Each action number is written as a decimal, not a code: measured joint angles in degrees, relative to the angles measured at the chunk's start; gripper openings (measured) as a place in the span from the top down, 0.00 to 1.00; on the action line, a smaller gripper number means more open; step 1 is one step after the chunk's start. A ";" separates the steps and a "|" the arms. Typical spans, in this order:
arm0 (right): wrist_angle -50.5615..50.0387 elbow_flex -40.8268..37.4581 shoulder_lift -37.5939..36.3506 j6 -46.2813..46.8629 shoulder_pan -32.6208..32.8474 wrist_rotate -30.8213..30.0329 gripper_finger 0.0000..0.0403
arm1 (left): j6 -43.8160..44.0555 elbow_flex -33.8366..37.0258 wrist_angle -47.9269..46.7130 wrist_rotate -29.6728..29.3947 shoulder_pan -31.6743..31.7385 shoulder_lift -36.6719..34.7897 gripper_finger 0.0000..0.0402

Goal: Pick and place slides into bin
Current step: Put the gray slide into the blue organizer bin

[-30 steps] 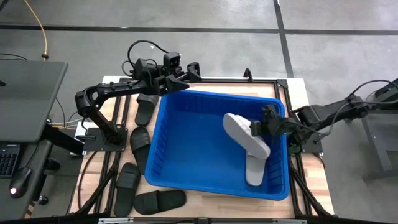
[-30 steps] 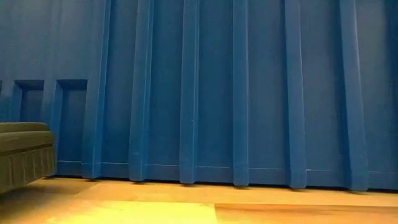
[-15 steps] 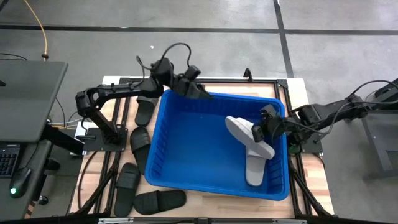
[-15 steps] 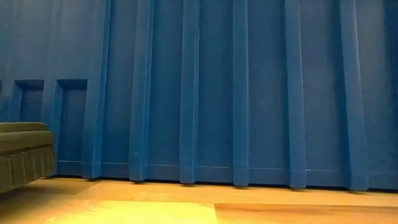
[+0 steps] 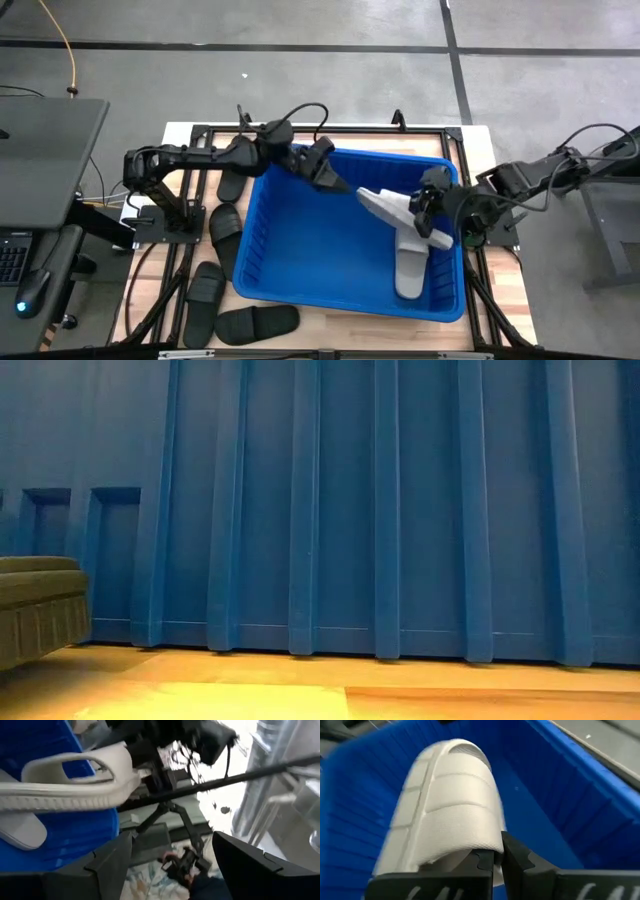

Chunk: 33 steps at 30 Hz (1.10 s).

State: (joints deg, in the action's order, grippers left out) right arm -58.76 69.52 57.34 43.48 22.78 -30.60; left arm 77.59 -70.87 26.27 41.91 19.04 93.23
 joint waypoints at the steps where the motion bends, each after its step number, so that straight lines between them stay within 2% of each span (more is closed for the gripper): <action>1: -0.58 0.25 0.67 -0.28 0.64 -1.06 1.00 | 0.65 0.00 -0.37 -1.27 -0.06 0.00 0.34; 4: -2.08 1.02 3.16 -1.07 2.82 -4.68 1.00 | 0.89 0.00 -2.35 -4.47 -0.41 -0.02 0.34; 8: -6.09 3.92 7.08 -1.60 5.09 -12.25 1.00 | 0.82 0.00 -9.35 -2.31 -0.43 0.00 0.34; 11: -10.25 7.44 10.55 -2.58 6.02 -15.70 1.00 | 0.85 0.00 -13.44 -1.41 -1.20 0.00 0.34; 19: -18.60 15.87 18.98 -4.27 9.98 -18.15 1.00 | -0.15 0.00 -15.51 -4.18 -0.92 0.00 0.34; 26: -22.99 22.44 24.37 -6.48 12.14 -22.23 1.00 | -1.22 0.00 -19.84 -3.36 -1.16 0.00 0.34; 33: -23.58 26.12 27.61 -8.51 12.66 -21.42 1.00 | -1.27 0.00 -19.87 -4.24 -1.07 -0.02 0.34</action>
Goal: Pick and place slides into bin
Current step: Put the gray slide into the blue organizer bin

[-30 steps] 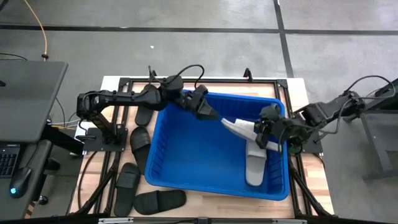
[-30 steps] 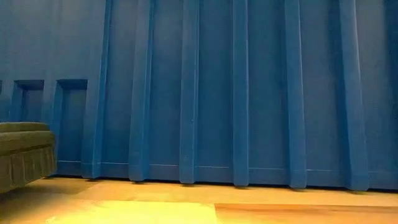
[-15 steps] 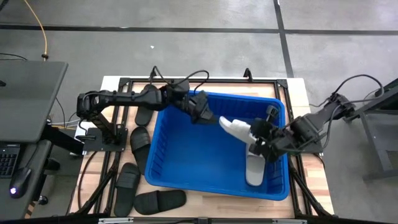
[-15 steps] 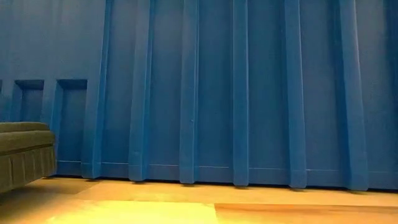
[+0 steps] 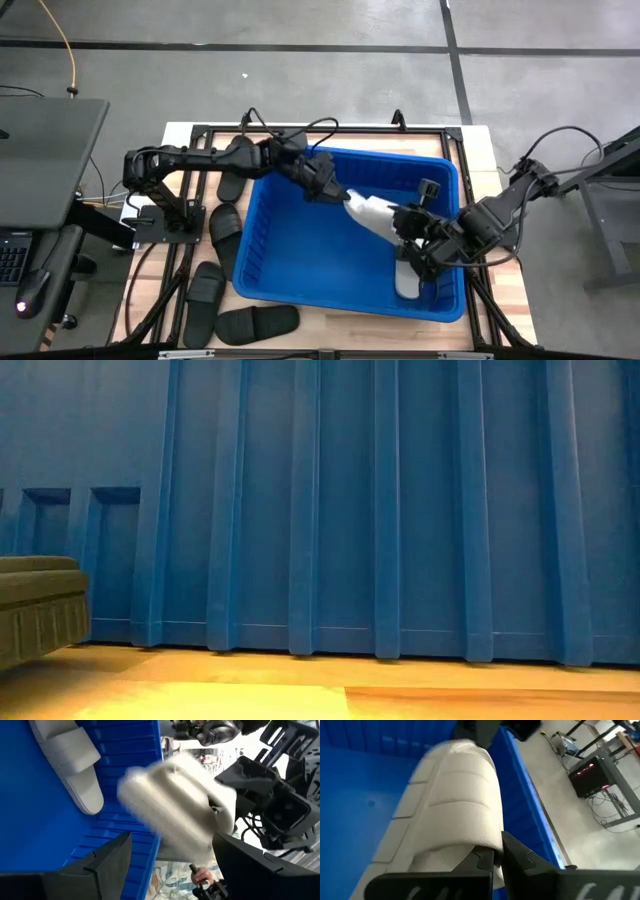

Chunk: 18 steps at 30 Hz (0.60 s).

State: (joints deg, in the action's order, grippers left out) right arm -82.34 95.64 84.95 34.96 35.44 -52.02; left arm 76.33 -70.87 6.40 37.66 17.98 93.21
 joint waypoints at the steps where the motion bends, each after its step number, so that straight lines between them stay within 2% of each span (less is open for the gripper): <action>1: 0.21 0.00 0.25 0.28 0.00 0.32 1.00 | -0.04 0.00 0.01 0.05 -0.01 0.00 0.34; 7: -0.16 -1.71 0.63 4.99 0.93 1.35 1.00 | -0.02 0.00 0.62 5.05 0.00 -0.19 0.34; 14: 0.49 -1.86 0.63 5.72 1.34 -0.07 1.00 | -1.06 0.00 0.73 2.92 -0.32 0.12 0.34; 18: 5.19 -1.88 0.63 0.81 0.23 -0.35 1.00 | -0.88 0.02 0.22 2.75 -0.53 0.55 0.34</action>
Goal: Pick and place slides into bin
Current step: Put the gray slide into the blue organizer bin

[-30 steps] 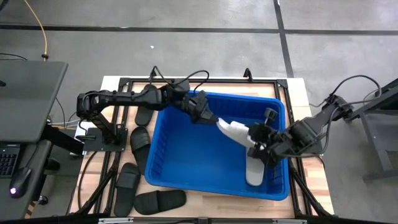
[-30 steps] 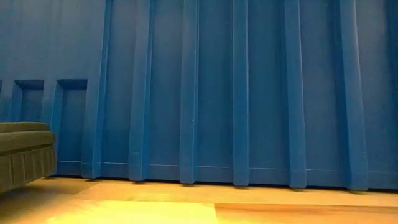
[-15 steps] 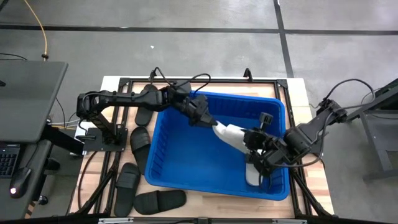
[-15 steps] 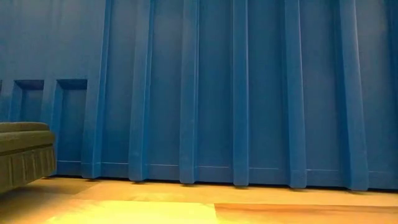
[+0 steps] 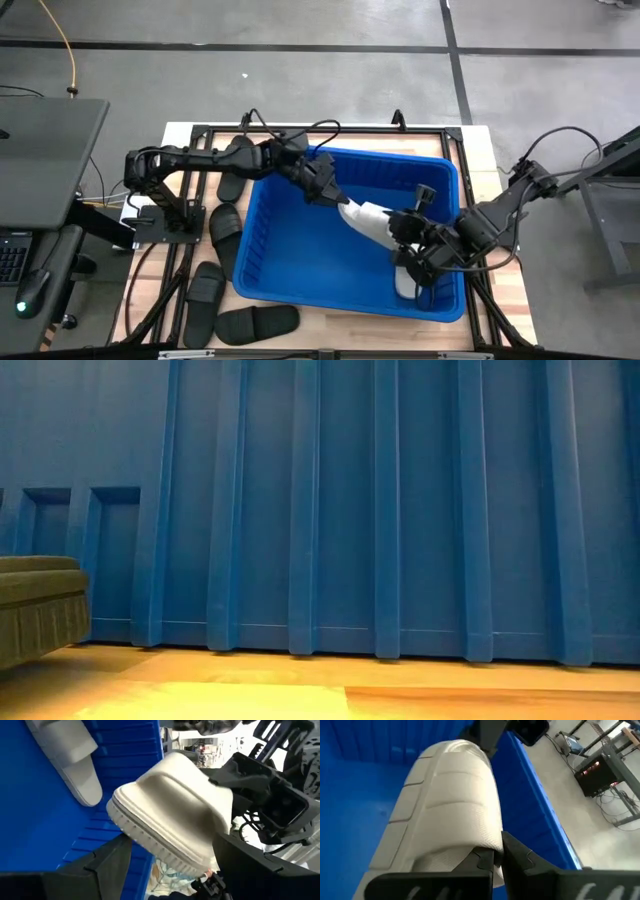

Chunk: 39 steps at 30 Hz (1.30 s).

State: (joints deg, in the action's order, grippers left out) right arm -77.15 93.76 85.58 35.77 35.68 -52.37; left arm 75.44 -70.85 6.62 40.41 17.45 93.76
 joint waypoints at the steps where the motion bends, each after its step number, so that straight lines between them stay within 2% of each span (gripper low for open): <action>1: 1.32 0.00 -0.01 -1.71 -0.26 -0.02 1.00 | -0.01 -0.03 0.03 0.01 -0.36 0.26 0.34; 6: 5.58 -0.04 -0.03 -6.28 -1.52 0.83 1.00 | -0.04 0.07 -0.16 0.05 -1.29 0.93 0.34; 9: 5.16 -0.05 -0.04 -6.19 -1.78 1.23 1.00 | -1.96 0.03 -0.03 0.56 -1.72 1.42 0.42; 11: 5.34 -0.05 -0.07 -6.23 -1.81 1.32 1.00 | -3.51 0.04 -0.02 0.42 -2.05 1.39 0.52; 16: 6.10 -0.04 -0.04 -5.59 -1.73 5.49 1.00 | -9.12 0.07 0.04 -1.39 -1.99 2.20 0.90; 17: 5.80 -0.04 -0.05 -4.65 -1.44 6.12 0.99 | -10.10 -0.05 0.57 -0.92 -1.88 2.38 0.93; 23: 0.73 -0.04 -0.39 4.26 0.72 7.96 0.88 | -14.61 -0.04 0.63 1.64 -1.30 2.70 0.94; 29: -7.76 -0.07 -1.21 21.16 2.98 7.61 0.67 | -21.26 0.00 -1.50 8.14 0.05 2.62 0.94; 32: -9.06 -0.09 -2.50 26.34 5.09 7.29 0.57 | -24.32 0.00 -3.75 8.11 1.68 2.62 0.94; 35: -8.85 -0.09 -4.34 31.75 6.83 4.59 0.50 | -27.11 0.00 -3.39 8.10 3.99 3.01 0.94; 39: -8.89 -0.09 -7.00 38.94 8.51 0.29 0.45 | -32.16 -0.57 -3.51 7.63 7.57 5.30 0.94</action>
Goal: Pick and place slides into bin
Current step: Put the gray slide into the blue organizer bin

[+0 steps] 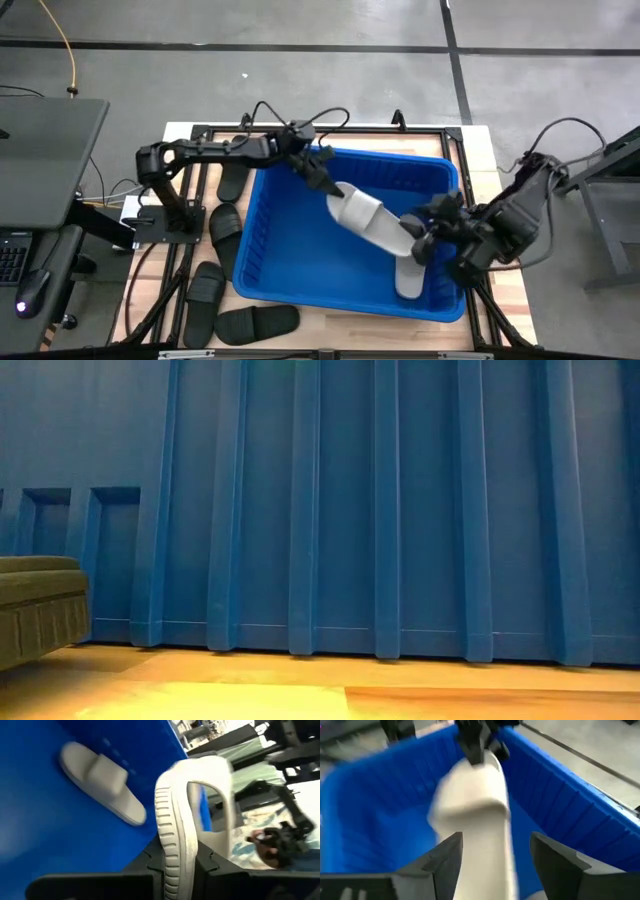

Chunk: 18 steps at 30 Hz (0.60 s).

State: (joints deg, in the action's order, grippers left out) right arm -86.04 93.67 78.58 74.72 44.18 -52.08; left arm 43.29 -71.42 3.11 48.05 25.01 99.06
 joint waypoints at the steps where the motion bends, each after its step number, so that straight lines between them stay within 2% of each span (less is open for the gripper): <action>1: 0.00 0.00 -0.45 1.68 0.47 -1.09 0.44 | -1.31 -0.66 0.05 0.24 0.66 0.85 0.94; 6: 0.02 0.00 -1.44 5.68 1.67 -5.28 0.45 | -6.67 -5.73 -0.32 3.52 2.12 4.63 0.94; 8: 0.11 0.00 -1.42 6.76 1.66 -6.34 0.46 | -8.03 -9.11 -0.37 5.50 0.94 5.88 0.94; 11: 0.26 0.00 -1.41 8.12 1.68 -7.50 0.46 | -15.61 -15.89 -3.22 6.42 -1.36 8.31 0.94; 14: 0.49 0.00 -1.41 9.24 1.68 -7.80 0.46 | -24.64 -24.92 -19.26 5.56 -2.51 11.70 0.94; 18: 1.03 0.00 -1.41 9.29 1.68 -7.88 0.46 | -39.05 -36.77 -42.04 -0.47 -2.15 19.55 0.94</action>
State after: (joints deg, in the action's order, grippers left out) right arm -85.01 93.67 77.17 84.01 45.87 -59.96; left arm 4.23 -108.19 -38.93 47.57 22.86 118.61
